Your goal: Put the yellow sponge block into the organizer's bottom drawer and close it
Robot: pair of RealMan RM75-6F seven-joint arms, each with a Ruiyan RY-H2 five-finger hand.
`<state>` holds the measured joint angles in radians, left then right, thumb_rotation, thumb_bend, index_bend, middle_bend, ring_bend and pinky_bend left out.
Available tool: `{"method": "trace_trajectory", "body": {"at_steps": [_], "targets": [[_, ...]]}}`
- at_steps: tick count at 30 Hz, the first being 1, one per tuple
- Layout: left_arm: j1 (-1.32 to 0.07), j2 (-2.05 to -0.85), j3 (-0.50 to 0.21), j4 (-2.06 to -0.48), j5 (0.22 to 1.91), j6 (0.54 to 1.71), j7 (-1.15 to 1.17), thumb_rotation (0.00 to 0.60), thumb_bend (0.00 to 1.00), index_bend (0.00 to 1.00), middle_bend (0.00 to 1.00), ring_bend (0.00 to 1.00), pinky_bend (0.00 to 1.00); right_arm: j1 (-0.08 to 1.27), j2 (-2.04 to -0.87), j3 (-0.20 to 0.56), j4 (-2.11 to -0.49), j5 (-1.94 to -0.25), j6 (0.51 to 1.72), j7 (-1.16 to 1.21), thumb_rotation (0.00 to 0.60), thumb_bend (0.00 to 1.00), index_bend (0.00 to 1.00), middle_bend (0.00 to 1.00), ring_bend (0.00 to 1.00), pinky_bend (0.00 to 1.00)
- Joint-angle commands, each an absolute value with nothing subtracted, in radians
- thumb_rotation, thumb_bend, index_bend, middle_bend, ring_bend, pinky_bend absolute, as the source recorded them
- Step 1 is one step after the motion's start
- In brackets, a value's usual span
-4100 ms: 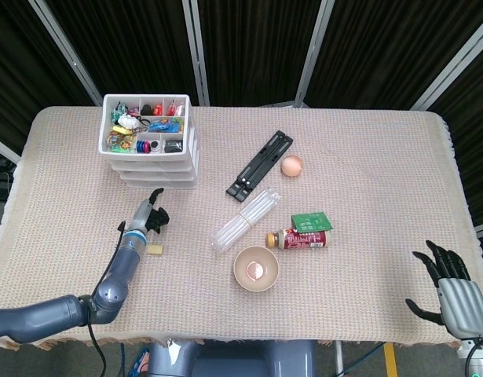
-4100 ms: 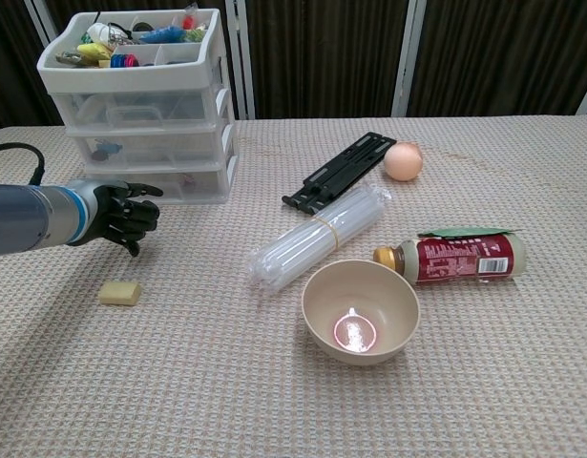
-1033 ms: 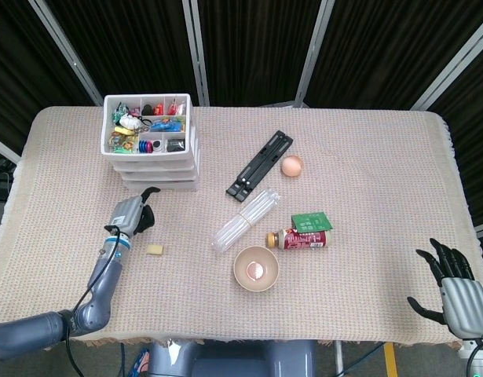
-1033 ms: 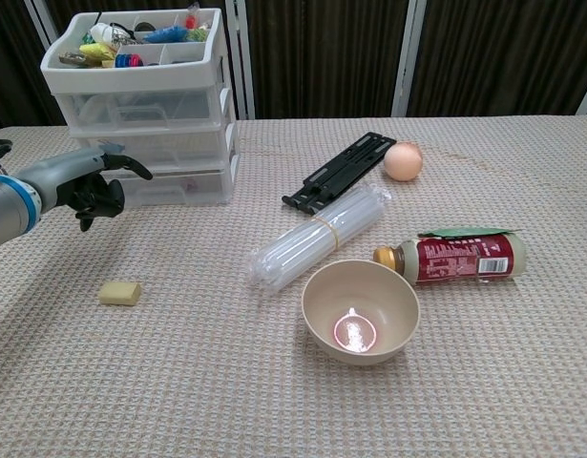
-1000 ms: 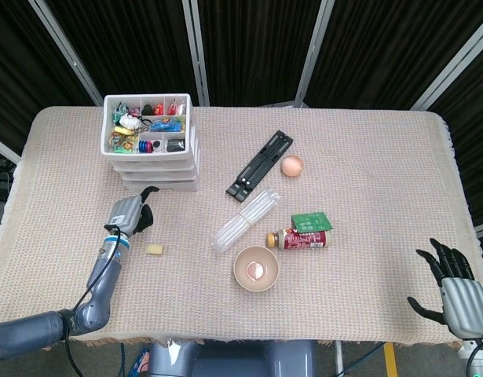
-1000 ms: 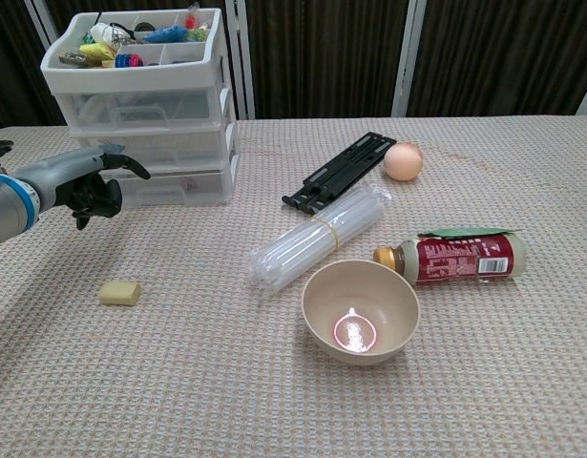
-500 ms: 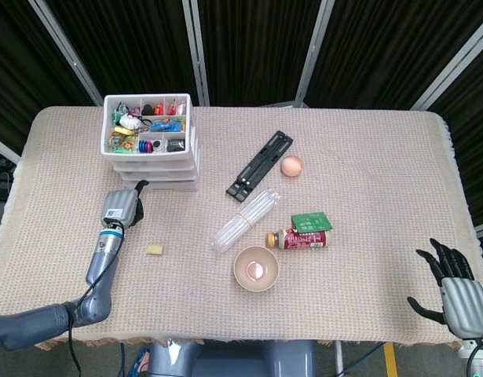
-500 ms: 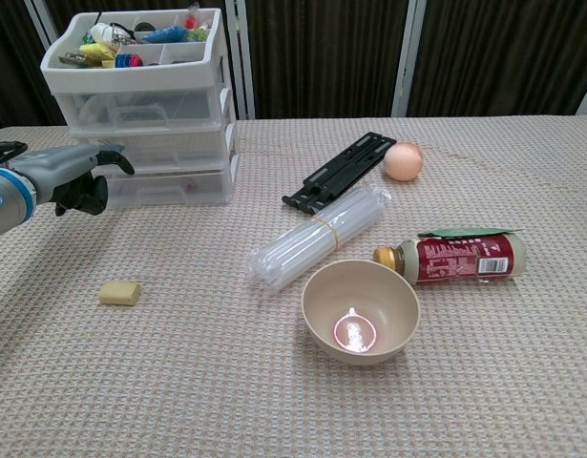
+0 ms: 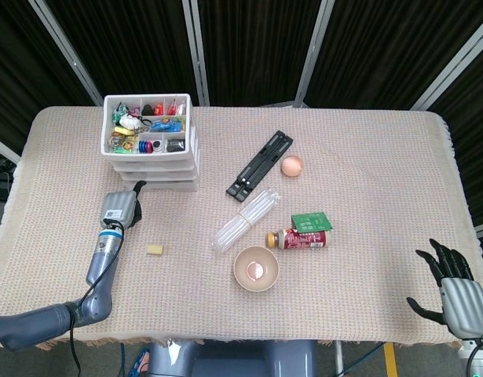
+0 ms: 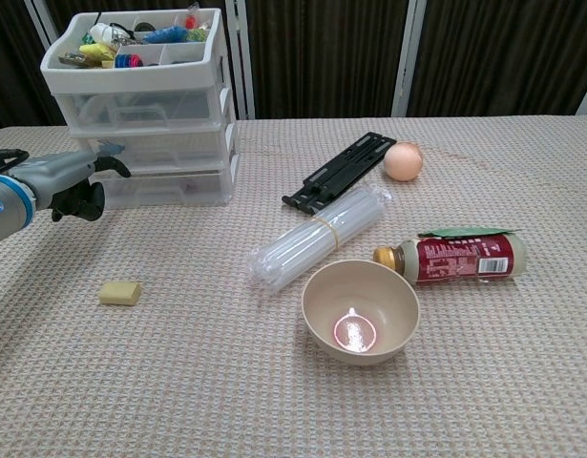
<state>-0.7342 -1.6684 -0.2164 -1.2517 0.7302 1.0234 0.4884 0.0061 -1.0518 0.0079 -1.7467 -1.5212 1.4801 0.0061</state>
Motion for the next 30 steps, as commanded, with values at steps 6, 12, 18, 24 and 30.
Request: {"method": "trace_trajectory", "body": {"at_steps": [6,12,18,24,30], "targets": [[-0.731,-1.673,-0.230,-1.241,0.735,1.027,0.484,0.600,1.00,0.15,0.99,0.88,0.67,0.006,-1.052,0.008,-1.748,-1.522,1.481,0.006,0.600,0.10,0.16,0.00,0.00,0.00],[-0.728,-1.671,-0.237,-1.239,0.726,1.024,0.487,0.600,1.00,0.15,0.99,0.88,0.67,0.006,-1.052,0.008,-1.750,-1.522,1.479,0.007,0.600,0.10,0.16,0.00,0.00,0.00],[-0.728,-1.680,-0.244,-1.230,0.685,1.012,0.509,0.600,1.00,0.17,0.99,0.88,0.67,0.005,-1.052,0.008,-1.750,-1.521,1.480,0.007,0.600,0.10,0.16,0.00,0.00,0.00],[-0.726,-1.676,-0.250,-1.236,0.675,1.010,0.516,0.600,1.00,0.27,0.99,0.88,0.67,0.006,-1.052,0.008,-1.752,-1.522,1.480,0.006,0.600,0.10,0.16,0.00,0.00,0.00],[-0.720,-1.662,-0.256,-1.260,0.675,1.012,0.508,0.600,1.00,0.48,0.99,0.88,0.67,0.005,-1.053,0.008,-1.752,-1.522,1.481,0.005,0.600,0.10,0.16,0.00,0.00,0.00]]}}
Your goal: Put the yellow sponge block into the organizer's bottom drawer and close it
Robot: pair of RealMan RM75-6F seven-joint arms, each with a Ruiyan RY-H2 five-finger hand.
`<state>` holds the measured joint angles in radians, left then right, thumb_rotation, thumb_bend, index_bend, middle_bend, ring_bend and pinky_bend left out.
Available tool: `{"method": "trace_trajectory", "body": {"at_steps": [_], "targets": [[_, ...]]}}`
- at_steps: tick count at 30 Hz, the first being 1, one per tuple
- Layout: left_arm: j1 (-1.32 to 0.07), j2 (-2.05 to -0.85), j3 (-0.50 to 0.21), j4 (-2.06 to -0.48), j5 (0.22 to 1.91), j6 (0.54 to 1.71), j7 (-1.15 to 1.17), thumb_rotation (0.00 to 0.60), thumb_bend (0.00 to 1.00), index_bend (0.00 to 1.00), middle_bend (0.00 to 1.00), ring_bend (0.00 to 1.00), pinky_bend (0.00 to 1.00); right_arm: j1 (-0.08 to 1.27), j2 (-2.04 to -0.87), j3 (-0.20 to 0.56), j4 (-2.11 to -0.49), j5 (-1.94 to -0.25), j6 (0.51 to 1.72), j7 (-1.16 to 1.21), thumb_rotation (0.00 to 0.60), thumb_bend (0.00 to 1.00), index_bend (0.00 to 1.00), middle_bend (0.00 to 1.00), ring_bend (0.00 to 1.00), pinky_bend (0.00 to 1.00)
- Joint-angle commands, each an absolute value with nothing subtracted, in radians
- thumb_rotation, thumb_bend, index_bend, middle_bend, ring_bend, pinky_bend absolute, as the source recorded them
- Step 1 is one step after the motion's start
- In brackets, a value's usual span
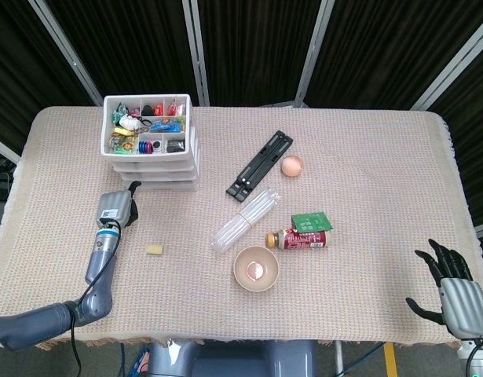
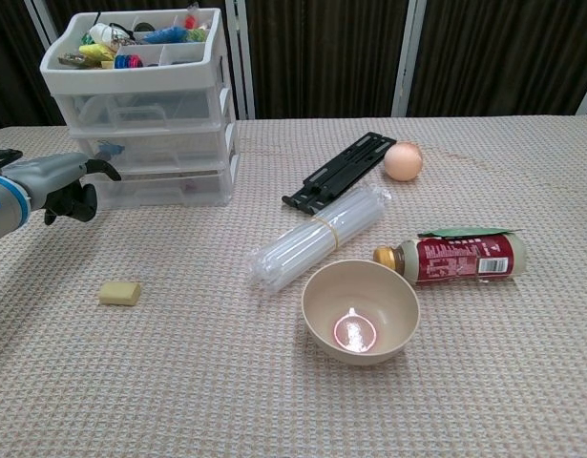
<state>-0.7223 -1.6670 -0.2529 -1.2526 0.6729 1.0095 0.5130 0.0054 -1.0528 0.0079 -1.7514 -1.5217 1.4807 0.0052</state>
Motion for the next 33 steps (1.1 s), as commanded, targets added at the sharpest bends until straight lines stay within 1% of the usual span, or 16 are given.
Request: {"method": "trace_trajectory", "body": {"at_steps": [1,2,8,14,21,29,33], "targets": [[-0.718,-1.660,-0.256,-1.263,0.677,1.012,0.505,0.600,1.00,0.52,0.99,0.88,0.67,0.005,-1.052,0.008,-1.751,-1.522,1.481,0.005,0.600,0.10,0.16,0.00,0.00,0.00],[-0.716,-1.656,-0.256,-1.268,0.678,1.013,0.503,0.600,1.00,0.56,0.99,0.88,0.67,0.005,-1.052,0.009,-1.751,-1.521,1.481,0.005,0.600,0.10,0.16,0.00,0.00,0.00],[-0.709,-1.640,-0.254,-1.286,0.687,1.016,0.497,0.600,1.00,0.67,0.99,0.88,0.67,0.005,-1.053,0.009,-1.751,-1.523,1.483,0.005,0.600,0.10,0.16,0.00,0.00,0.00],[-0.702,-1.626,-0.256,-1.301,0.687,1.013,0.484,0.600,1.00,0.72,0.99,0.88,0.67,0.005,-1.054,0.009,-1.752,-1.525,1.485,0.002,0.600,0.10,0.16,0.00,0.00,0.00],[-0.697,-1.618,-0.253,-1.307,0.687,1.006,0.477,0.600,1.00,0.72,0.99,0.88,0.67,0.005,-1.055,0.009,-1.752,-1.524,1.484,0.000,0.600,0.10,0.16,0.00,0.00,0.00],[-0.705,-1.628,-0.252,-1.286,0.690,1.002,0.481,0.600,1.00,0.62,0.99,0.87,0.67,0.005,-1.055,0.009,-1.753,-1.524,1.484,0.001,0.600,0.10,0.16,0.00,0.00,0.00],[-0.710,-1.638,-0.256,-1.275,0.687,0.999,0.479,0.600,1.00,0.60,0.98,0.87,0.67,0.005,-1.055,0.010,-1.753,-1.523,1.484,0.001,0.600,0.10,0.16,0.00,0.00,0.00]]}}
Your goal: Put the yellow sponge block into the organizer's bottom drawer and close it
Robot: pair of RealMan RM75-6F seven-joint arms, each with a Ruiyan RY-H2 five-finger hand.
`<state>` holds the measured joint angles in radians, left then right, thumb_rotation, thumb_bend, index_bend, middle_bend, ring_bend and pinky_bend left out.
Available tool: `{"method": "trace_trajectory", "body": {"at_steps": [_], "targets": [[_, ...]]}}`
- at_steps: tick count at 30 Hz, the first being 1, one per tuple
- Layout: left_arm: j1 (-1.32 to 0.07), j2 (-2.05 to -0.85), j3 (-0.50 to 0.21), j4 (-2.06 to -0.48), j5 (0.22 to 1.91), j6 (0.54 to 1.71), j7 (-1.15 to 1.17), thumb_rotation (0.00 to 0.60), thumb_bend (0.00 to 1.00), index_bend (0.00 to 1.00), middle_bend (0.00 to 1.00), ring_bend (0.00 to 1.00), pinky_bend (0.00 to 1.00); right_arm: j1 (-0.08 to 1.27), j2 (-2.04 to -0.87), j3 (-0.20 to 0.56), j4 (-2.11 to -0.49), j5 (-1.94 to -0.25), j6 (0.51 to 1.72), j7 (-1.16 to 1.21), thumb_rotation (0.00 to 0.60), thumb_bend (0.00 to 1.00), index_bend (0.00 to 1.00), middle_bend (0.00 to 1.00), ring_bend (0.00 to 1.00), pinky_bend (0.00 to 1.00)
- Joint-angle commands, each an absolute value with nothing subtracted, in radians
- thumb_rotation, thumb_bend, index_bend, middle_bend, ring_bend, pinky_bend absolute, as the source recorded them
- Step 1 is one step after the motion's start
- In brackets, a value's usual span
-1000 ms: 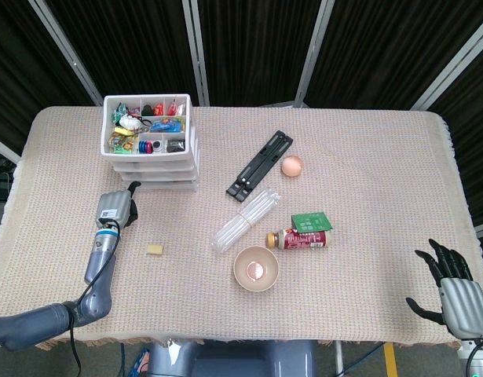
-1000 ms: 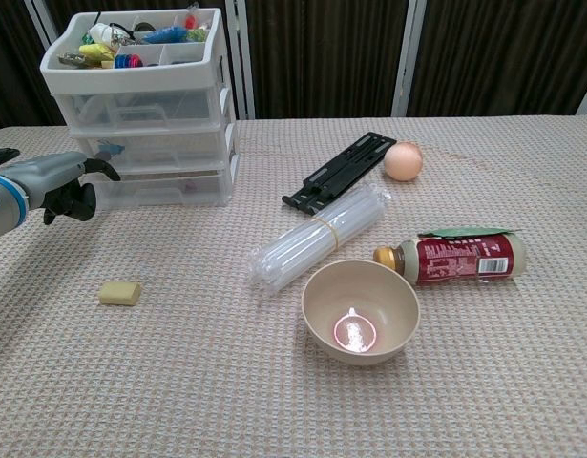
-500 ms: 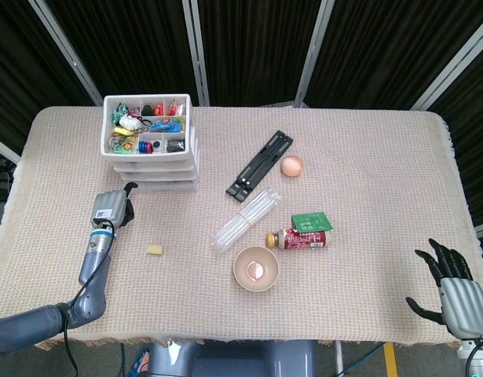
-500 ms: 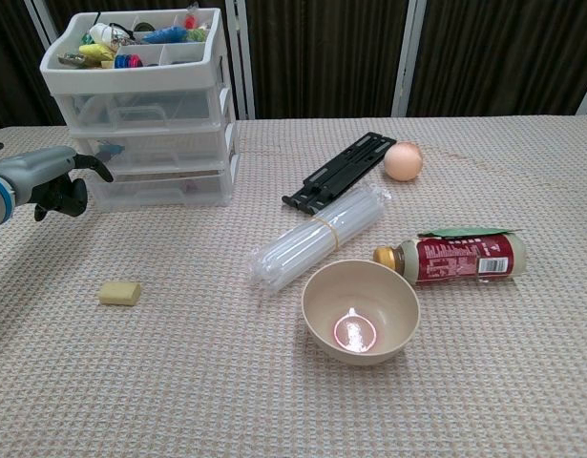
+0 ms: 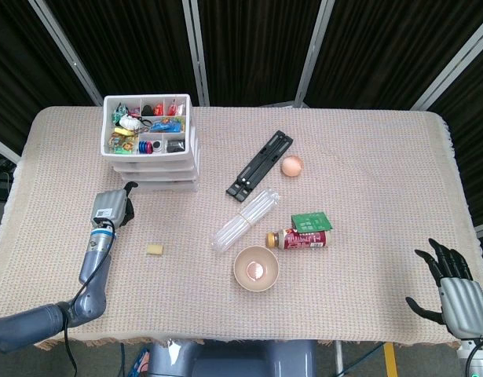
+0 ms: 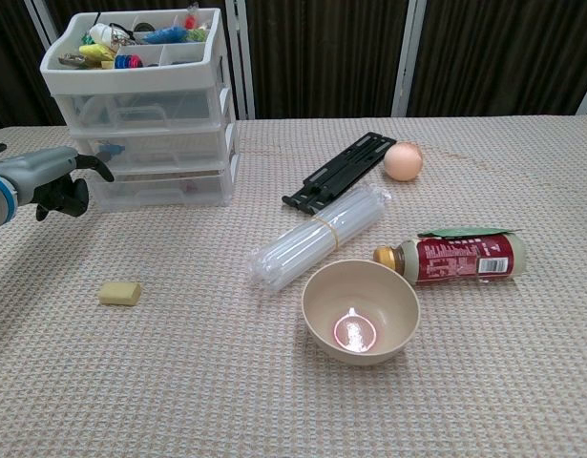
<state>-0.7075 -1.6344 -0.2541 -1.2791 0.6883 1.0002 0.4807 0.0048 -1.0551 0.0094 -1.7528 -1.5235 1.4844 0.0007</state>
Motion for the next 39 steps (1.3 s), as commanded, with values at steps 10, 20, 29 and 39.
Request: {"method": "trace_trajectory", "body": {"at_steps": [10,20,29,39], "targets": [[-0.719,-1.657,-0.266,-1.246,0.696,1.010,0.476,0.600,1.00,0.52,0.98,0.87,0.67,0.005,-1.054,0.009,-1.754,-1.523,1.484,0.005,0.600,0.10,0.16,0.00,0.00,0.00],[-0.718,-1.659,-0.266,-1.236,0.650,0.988,0.497,0.600,1.00,0.65,0.98,0.87,0.67,0.004,-1.055,0.010,-1.754,-1.524,1.485,0.004,0.600,0.10,0.16,0.00,0.00,0.00],[-0.722,-1.664,-0.266,-1.236,0.637,0.985,0.508,0.600,1.00,0.64,0.98,0.87,0.67,0.004,-1.055,0.009,-1.757,-1.524,1.485,0.005,0.600,0.10,0.16,0.00,0.00,0.00],[-0.720,-1.665,-0.267,-1.234,0.638,0.983,0.501,0.600,1.00,0.67,0.98,0.87,0.67,0.004,-1.054,0.010,-1.757,-1.523,1.486,0.006,0.600,0.10,0.16,0.00,0.00,0.00]]}}
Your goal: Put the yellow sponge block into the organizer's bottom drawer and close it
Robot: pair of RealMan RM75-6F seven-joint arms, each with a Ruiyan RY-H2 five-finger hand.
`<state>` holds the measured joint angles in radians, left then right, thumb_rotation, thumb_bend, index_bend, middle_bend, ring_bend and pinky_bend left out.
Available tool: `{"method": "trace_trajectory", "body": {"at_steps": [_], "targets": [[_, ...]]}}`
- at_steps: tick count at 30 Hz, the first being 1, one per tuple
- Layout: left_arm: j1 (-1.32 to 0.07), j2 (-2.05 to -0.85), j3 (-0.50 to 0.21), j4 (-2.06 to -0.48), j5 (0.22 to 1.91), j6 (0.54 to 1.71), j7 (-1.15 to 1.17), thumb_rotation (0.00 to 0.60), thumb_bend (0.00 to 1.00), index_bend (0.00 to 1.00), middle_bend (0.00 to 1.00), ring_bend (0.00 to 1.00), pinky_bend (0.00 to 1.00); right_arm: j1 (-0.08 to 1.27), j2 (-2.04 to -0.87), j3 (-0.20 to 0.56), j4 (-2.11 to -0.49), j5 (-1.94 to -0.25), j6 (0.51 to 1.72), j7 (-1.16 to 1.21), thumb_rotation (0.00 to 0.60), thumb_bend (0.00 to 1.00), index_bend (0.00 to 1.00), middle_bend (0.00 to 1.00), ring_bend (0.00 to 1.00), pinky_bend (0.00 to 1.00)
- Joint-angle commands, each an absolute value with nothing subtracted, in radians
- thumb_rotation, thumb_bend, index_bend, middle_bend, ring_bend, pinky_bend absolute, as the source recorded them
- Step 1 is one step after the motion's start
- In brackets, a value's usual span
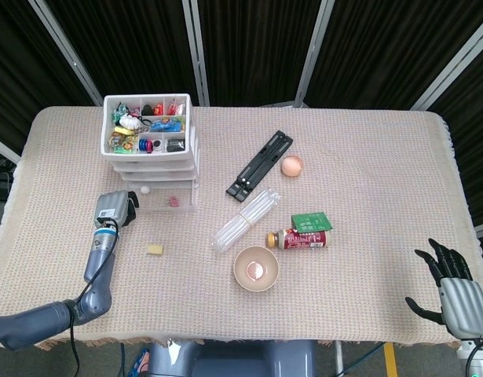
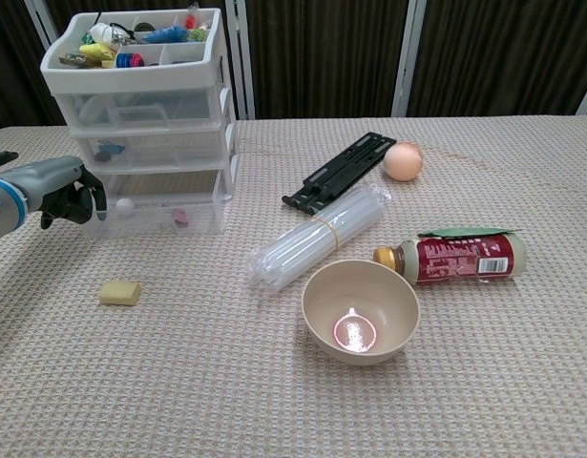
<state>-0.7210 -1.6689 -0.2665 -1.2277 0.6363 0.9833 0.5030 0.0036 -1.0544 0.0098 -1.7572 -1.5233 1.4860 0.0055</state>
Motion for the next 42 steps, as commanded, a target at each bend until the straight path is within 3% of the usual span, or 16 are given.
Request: {"method": "trace_trajectory", "body": {"at_steps": [1,19,21,26,29,32,37,42], "targets": [[-0.718,-1.658,-0.269,-1.247,0.643,0.983,0.495,0.600,1.00,0.67,0.98,0.87,0.67,0.004,-1.054,0.011,-1.757,-1.523,1.487,0.006,0.600,0.10,0.16,0.00,0.00,0.00],[-0.644,-1.516,-0.187,-1.475,0.738,0.990,0.451,0.600,1.00,0.66,0.98,0.87,0.67,0.003,-1.055,0.013,-1.763,-1.517,1.487,0.005,0.600,0.10,0.16,0.00,0.00,0.00],[-0.639,-1.508,-0.183,-1.482,0.750,0.993,0.440,0.600,0.94,0.61,0.97,0.86,0.67,0.003,-1.055,0.013,-1.764,-1.516,1.485,0.004,0.600,0.10,0.16,0.00,0.00,0.00],[-0.627,-1.493,-0.167,-1.481,0.832,1.036,0.427,0.600,0.41,0.29,0.92,0.82,0.67,0.003,-1.055,0.014,-1.764,-1.514,1.486,0.004,0.600,0.10,0.16,0.00,0.00,0.00],[-0.619,-1.493,-0.136,-1.452,0.949,1.101,0.441,0.600,0.26,0.23,0.88,0.79,0.66,0.004,-1.056,0.015,-1.764,-1.512,1.484,0.004,0.600,0.10,0.16,0.00,0.00,0.00],[-0.606,-1.498,-0.109,-1.424,1.045,1.150,0.429,0.600,0.17,0.23,0.85,0.76,0.66,0.004,-1.056,0.015,-1.764,-1.512,1.485,0.003,0.600,0.10,0.16,0.00,0.00,0.00],[-0.581,-1.485,-0.078,-1.440,1.138,1.190,0.393,0.600,0.14,0.24,0.83,0.73,0.65,0.003,-1.057,0.016,-1.765,-1.511,1.486,0.002,0.600,0.10,0.16,0.00,0.00,0.00],[-0.559,-1.440,-0.045,-1.527,1.181,1.203,0.407,0.600,0.14,0.35,0.94,0.83,0.69,0.003,-1.058,0.017,-1.765,-1.509,1.486,0.001,0.600,0.10,0.16,0.00,0.00,0.00]]}}
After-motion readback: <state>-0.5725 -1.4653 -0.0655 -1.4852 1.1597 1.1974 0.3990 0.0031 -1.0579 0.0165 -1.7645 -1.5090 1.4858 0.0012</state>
